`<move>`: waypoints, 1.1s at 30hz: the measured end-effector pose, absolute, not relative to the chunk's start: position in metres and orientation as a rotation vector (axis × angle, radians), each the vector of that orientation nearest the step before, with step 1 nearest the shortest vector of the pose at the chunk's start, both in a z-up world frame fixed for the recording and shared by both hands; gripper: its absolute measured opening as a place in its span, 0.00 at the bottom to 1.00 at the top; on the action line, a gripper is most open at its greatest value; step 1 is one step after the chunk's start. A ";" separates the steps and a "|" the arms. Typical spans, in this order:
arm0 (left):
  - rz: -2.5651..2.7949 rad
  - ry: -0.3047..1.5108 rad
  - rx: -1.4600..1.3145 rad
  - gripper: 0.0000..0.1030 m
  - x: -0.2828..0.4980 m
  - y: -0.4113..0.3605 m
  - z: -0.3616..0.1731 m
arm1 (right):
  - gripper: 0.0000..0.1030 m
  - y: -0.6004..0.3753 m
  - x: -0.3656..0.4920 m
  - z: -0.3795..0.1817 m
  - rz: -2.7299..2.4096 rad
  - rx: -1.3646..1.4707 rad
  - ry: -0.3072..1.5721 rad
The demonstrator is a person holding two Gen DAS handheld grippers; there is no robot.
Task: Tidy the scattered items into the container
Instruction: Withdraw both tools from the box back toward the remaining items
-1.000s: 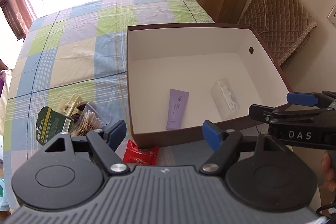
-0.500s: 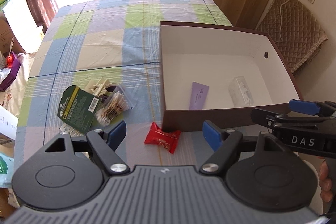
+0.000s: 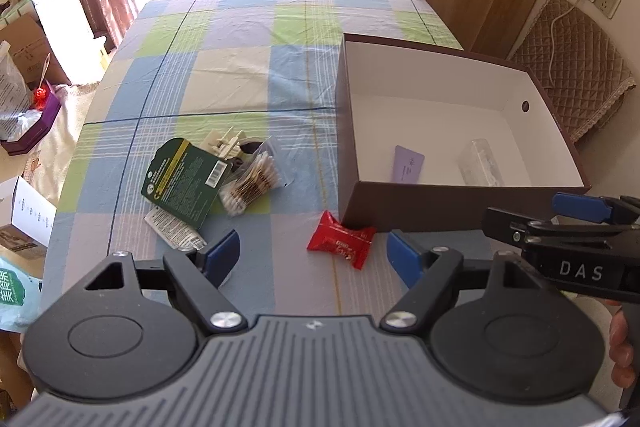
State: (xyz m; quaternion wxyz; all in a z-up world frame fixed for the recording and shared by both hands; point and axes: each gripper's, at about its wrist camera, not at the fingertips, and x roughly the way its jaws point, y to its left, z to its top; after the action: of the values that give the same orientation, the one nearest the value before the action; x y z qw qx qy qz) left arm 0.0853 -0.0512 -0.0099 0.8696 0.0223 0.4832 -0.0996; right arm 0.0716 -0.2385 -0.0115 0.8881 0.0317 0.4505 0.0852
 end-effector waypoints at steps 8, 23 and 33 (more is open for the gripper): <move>-0.171 1.014 0.049 0.75 0.074 -0.034 -0.015 | 0.89 -0.226 0.065 -0.018 0.196 0.056 0.942; -0.100 1.036 0.050 0.76 0.064 -0.002 -0.034 | 0.89 -0.214 0.062 -0.036 0.239 0.087 0.945; -0.058 1.049 0.005 0.77 0.069 0.020 -0.054 | 0.89 -0.214 0.060 -0.061 0.286 0.111 0.936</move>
State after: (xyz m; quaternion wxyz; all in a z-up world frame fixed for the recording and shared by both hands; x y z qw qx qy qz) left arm 0.0686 0.0202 -0.0543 0.8652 0.0023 0.5007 -0.0277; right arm 0.0604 -0.2143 -0.0608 0.8812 0.0535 0.4493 0.1372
